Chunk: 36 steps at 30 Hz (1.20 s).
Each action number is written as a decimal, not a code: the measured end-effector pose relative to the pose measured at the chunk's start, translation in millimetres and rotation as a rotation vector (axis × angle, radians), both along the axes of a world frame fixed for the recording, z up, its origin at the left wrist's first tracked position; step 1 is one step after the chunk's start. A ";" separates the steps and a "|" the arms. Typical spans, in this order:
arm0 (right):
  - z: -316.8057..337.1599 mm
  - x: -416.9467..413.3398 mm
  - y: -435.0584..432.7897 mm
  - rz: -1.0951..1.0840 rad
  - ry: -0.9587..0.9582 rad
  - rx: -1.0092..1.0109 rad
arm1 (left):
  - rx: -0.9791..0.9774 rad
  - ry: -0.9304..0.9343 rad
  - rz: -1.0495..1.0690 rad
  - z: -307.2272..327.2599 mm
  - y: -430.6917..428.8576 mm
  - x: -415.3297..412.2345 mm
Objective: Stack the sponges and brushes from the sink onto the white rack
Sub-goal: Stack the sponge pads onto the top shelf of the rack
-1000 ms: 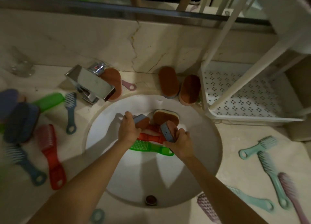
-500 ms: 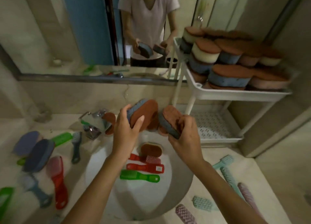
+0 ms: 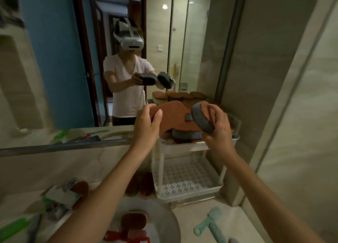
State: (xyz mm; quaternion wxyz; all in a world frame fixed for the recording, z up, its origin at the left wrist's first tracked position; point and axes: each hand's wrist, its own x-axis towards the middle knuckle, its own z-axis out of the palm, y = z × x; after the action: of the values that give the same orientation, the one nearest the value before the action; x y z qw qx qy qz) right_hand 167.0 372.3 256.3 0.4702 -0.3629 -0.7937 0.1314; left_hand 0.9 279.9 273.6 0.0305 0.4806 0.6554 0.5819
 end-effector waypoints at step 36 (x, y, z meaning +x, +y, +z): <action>-13.9 39.3 130.8 -0.086 -0.659 0.011 | -0.290 -0.083 -0.020 1.8 123.6 31.9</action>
State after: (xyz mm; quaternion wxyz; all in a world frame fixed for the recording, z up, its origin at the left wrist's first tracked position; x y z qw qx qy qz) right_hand 206.3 503.2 242.4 0.1953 -0.4166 -0.8877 -0.0172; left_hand 32.8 403.5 275.4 0.1322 0.4532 0.7259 0.5003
